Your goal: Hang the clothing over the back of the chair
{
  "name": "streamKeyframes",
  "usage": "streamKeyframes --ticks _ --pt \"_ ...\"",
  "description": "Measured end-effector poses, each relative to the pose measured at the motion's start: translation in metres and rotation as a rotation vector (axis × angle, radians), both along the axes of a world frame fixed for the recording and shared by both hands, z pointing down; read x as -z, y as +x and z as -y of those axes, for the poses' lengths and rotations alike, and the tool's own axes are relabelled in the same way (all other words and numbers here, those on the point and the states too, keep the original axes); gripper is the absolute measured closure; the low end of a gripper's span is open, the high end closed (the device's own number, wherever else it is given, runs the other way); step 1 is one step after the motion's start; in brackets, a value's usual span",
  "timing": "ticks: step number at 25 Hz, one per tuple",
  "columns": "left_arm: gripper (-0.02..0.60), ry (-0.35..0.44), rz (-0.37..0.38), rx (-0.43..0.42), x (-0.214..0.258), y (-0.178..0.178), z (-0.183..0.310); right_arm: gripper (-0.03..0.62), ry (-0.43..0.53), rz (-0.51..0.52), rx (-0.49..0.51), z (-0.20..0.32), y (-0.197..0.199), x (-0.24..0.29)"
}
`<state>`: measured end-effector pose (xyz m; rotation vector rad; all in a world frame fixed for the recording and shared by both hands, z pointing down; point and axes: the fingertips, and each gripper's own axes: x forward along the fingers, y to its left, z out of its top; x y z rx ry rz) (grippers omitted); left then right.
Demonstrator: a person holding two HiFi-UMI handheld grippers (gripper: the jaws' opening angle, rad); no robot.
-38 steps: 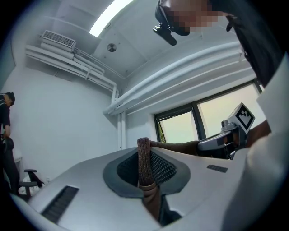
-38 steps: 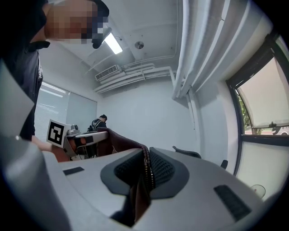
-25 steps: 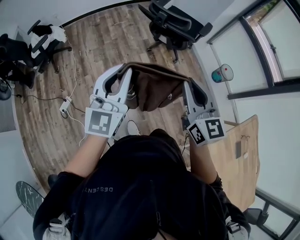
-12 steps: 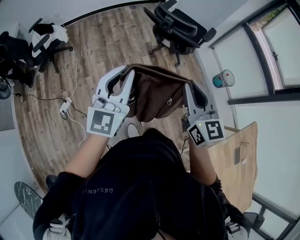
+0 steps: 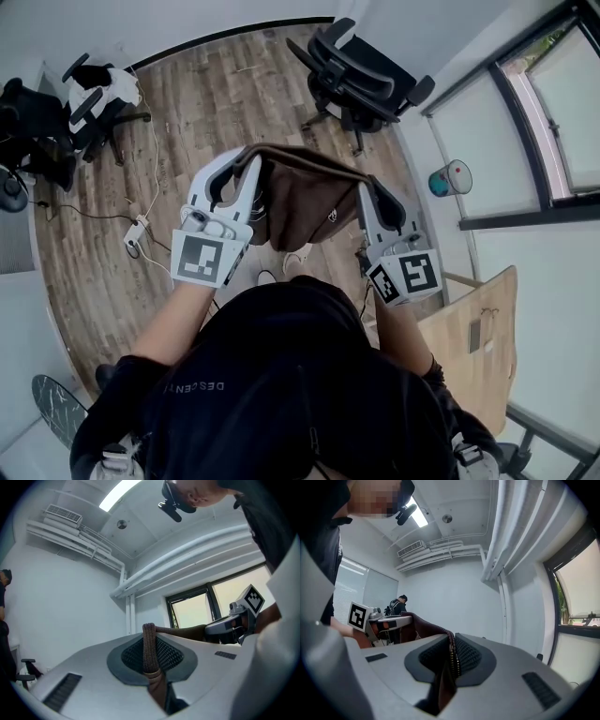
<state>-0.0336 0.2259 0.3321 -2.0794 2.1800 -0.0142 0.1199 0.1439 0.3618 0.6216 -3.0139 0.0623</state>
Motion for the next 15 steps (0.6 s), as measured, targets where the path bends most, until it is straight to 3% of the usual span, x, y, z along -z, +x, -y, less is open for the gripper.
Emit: streamKeyframes --ticks 15 --pt "0.532 0.025 0.026 -0.026 0.025 -0.026 0.11 0.54 0.016 0.016 -0.028 0.111 -0.026 0.025"
